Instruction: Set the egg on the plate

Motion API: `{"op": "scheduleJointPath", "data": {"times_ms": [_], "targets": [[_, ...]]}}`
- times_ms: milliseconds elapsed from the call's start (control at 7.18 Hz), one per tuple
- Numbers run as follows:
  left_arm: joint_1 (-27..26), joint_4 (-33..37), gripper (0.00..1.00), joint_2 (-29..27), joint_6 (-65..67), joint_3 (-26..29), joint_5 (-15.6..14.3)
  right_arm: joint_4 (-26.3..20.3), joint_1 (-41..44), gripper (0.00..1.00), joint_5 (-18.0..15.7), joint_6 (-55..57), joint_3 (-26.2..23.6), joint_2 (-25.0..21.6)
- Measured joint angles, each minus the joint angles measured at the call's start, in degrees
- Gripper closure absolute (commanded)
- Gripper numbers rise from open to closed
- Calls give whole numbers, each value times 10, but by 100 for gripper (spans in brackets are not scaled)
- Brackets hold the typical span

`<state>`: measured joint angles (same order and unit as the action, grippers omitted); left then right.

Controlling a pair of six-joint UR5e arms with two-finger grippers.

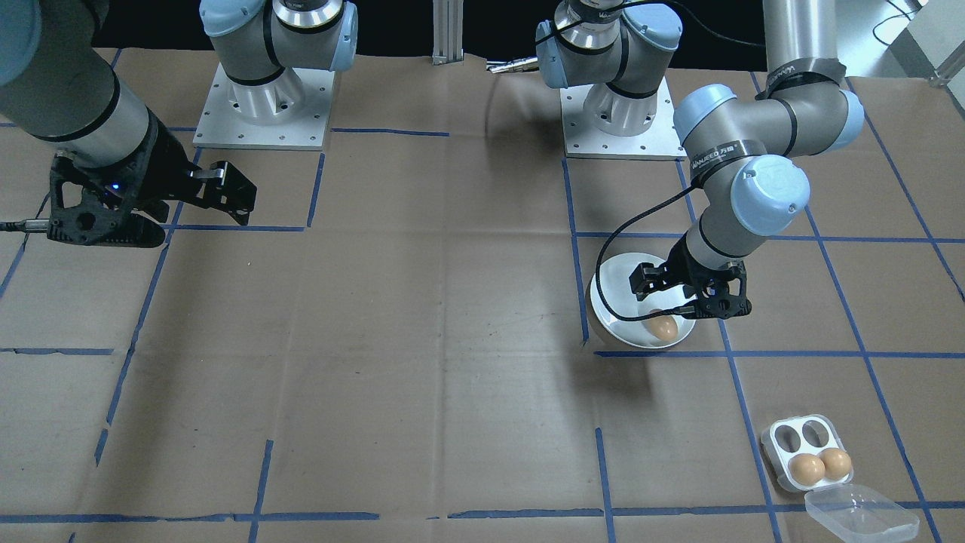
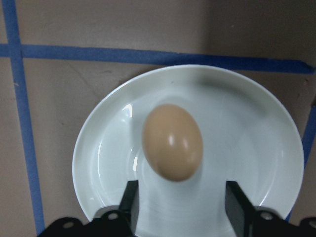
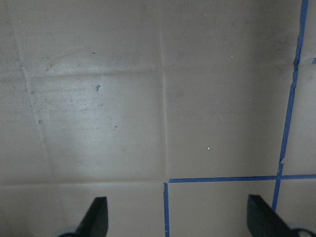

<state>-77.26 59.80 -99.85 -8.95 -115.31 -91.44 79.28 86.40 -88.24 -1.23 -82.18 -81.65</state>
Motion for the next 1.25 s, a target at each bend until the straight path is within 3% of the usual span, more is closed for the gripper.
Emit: {"op": "scheduleJointPath", "data": {"times_ms": [278, 557, 975, 1253], "targets": [[0, 68, 1, 46, -1, 54, -2, 0, 0, 0, 0, 0, 0, 0], [3, 110, 1, 50, -13, 107, -1, 0, 0, 0, 0, 0, 0, 0], [14, 114, 1, -2, -130, 169, -2, 0, 0, 0, -1, 0, 0, 0], [52, 118, 1, -47, -224, 224, -2, 0, 0, 0, -1, 0, 0, 0]]}}
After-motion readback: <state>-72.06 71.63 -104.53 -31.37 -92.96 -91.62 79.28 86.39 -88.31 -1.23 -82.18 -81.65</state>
